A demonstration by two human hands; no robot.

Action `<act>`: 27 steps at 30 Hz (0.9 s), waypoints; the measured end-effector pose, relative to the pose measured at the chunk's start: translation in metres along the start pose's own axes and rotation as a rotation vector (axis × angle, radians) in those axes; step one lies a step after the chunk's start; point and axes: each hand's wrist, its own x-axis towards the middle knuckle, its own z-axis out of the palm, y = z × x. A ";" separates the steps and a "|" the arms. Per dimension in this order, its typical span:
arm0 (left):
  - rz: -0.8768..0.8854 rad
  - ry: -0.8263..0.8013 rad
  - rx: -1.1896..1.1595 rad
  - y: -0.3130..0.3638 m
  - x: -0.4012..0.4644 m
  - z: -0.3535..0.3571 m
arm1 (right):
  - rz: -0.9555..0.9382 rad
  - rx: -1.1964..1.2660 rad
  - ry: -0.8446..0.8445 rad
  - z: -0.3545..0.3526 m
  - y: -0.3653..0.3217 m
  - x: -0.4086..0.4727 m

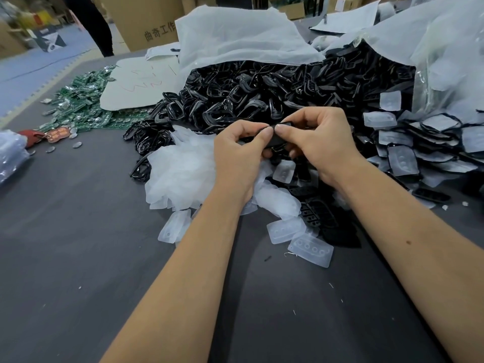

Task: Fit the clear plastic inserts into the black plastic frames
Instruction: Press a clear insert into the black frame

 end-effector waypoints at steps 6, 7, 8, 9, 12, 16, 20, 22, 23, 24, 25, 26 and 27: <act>0.002 0.038 0.065 0.000 0.001 0.000 | -0.015 0.006 -0.073 -0.003 0.002 0.001; 0.007 0.043 0.075 0.001 0.001 0.000 | -0.013 0.015 -0.091 -0.005 0.002 0.002; 0.012 0.048 0.085 0.001 0.001 0.000 | -0.011 0.018 -0.102 -0.006 0.002 0.002; 0.016 0.050 0.099 0.001 0.001 0.000 | -0.012 0.009 -0.104 -0.007 0.003 0.003; 0.036 0.060 0.198 -0.001 0.002 0.001 | -0.053 -0.122 -0.075 -0.008 0.004 0.004; 0.048 0.069 0.271 -0.003 0.003 0.001 | -0.077 -0.215 -0.060 -0.008 0.004 0.005; 0.040 0.073 0.294 -0.005 0.003 0.001 | -0.039 -0.167 -0.086 -0.010 0.003 0.004; 0.034 0.080 0.291 -0.005 0.004 0.001 | -0.019 -0.150 -0.084 -0.011 0.002 0.005; 0.033 0.080 0.284 -0.005 0.004 0.001 | -0.014 -0.143 -0.077 -0.011 0.002 0.005; 0.034 0.071 0.271 -0.005 0.004 0.001 | -0.016 -0.148 -0.068 -0.011 0.002 0.005; 0.036 0.054 0.254 -0.005 0.003 0.000 | -0.026 -0.168 -0.060 -0.011 0.003 0.005; 0.036 0.033 0.234 -0.004 0.003 0.000 | -0.039 -0.201 -0.053 -0.011 0.004 0.005; 0.035 0.012 0.215 -0.004 0.002 0.000 | -0.050 -0.236 -0.046 -0.011 0.005 0.005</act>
